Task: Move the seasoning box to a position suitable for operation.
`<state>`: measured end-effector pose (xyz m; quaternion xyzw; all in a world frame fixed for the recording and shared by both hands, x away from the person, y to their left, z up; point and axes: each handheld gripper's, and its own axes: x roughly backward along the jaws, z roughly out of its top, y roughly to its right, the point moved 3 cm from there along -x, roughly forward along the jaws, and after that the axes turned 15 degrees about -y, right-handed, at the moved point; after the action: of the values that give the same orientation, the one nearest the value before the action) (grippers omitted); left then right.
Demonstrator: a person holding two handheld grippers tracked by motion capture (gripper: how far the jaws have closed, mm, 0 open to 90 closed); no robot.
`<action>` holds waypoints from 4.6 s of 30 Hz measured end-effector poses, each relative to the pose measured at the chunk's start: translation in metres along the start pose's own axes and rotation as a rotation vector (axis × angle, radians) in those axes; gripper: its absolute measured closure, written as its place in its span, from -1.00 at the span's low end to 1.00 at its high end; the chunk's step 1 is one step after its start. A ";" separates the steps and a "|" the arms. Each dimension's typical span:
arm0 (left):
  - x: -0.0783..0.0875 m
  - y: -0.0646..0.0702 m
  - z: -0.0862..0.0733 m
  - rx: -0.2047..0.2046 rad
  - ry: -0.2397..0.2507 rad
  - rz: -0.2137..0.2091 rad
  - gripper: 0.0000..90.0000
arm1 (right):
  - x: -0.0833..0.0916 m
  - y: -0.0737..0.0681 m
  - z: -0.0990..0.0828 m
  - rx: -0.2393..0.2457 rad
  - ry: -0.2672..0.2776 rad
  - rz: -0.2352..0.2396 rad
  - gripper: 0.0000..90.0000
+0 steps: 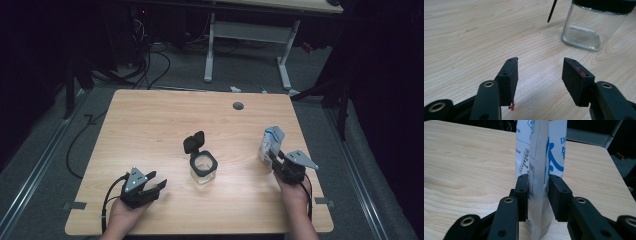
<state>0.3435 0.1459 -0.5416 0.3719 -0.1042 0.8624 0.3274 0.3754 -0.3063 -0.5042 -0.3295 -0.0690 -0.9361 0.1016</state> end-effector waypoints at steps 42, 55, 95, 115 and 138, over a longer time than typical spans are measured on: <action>0.001 0.000 0.000 0.007 0.008 -0.051 -0.01 | -0.001 0.005 0.004 -0.030 -0.029 0.048 0.76; 0.002 0.003 0.000 -0.013 0.024 -0.054 -0.02 | 0.015 0.002 0.010 0.017 -0.094 0.137 0.80; -0.001 0.011 0.001 -0.048 0.019 -0.067 -0.03 | 0.074 -0.026 0.018 0.287 -0.452 0.244 0.85; -0.002 0.012 0.001 -0.055 0.012 -0.067 -0.03 | 0.078 -0.032 0.024 0.333 -0.569 0.265 0.88; -0.003 0.016 0.001 -0.064 0.015 -0.077 -0.03 | 0.075 -0.039 0.037 0.394 -0.697 0.259 0.91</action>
<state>0.3353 0.1318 -0.5416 0.3586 -0.1151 0.8479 0.3730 0.3311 -0.2725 -0.4307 -0.6066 -0.2349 -0.7172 0.2500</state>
